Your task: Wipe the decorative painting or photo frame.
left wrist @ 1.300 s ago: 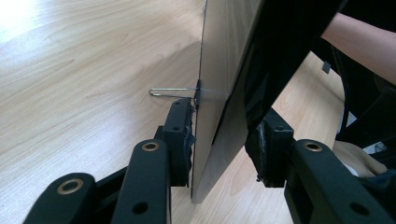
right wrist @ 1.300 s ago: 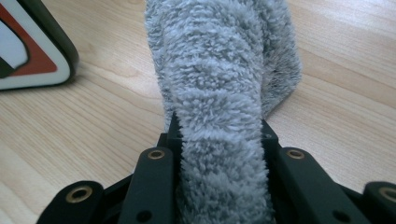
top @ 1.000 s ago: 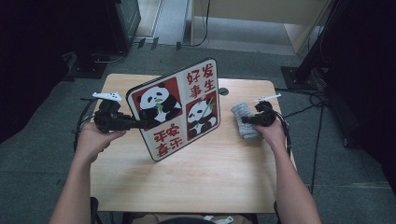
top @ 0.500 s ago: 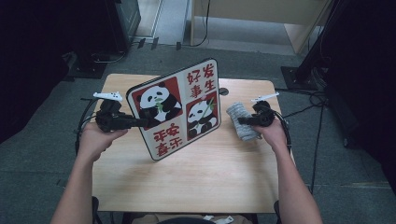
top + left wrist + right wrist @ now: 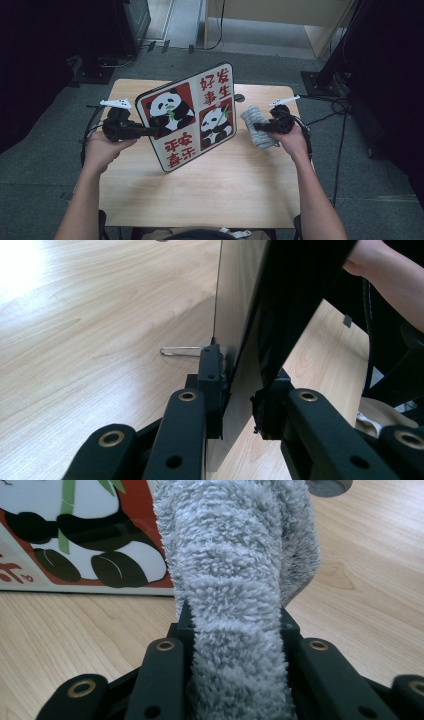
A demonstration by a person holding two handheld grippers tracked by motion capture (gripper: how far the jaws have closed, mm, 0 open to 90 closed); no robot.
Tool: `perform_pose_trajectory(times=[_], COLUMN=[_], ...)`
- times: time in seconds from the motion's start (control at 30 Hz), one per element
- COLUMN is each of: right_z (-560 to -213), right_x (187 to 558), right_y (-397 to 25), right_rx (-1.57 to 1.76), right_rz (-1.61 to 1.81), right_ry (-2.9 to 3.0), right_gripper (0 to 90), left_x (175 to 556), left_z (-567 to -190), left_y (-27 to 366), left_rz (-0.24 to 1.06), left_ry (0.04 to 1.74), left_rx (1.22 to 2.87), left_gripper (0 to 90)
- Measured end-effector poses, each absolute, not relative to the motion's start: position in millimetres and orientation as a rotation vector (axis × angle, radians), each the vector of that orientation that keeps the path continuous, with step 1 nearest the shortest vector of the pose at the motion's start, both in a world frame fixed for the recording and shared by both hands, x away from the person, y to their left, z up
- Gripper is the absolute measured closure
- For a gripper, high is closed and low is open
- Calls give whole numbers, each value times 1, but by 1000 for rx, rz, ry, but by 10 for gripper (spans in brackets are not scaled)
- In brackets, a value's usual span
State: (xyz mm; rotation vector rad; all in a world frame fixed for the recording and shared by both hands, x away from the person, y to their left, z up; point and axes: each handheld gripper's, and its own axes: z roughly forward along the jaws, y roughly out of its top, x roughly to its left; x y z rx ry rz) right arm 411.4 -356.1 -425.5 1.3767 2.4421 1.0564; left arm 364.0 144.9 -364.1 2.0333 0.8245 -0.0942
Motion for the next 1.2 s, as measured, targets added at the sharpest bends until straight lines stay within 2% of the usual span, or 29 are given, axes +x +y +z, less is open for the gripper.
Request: perform_pose_trajectory(times=[0.4,0.73,1.03,1.2], right_z=[-399,-356,-332,-316], right_x=[409,412,417,420], right_y=[-333,-324,-321,-317], right_rx=[1304,1224,1204,1190], right_rz=[1062,1084,1077,1071], right_ry=[2451,2451,2439,2447], right_gripper=[687,686,686,686], left_x=[365,366,366,367], left_z=[-364,-364,-364,-363], left_y=[145,146,146,148], left_rz=[-93,-113,-102,-113], left_ry=[807,793,795,802], left_rx=[2042,2040,2040,2004], left_gripper=[776,777,775,736])
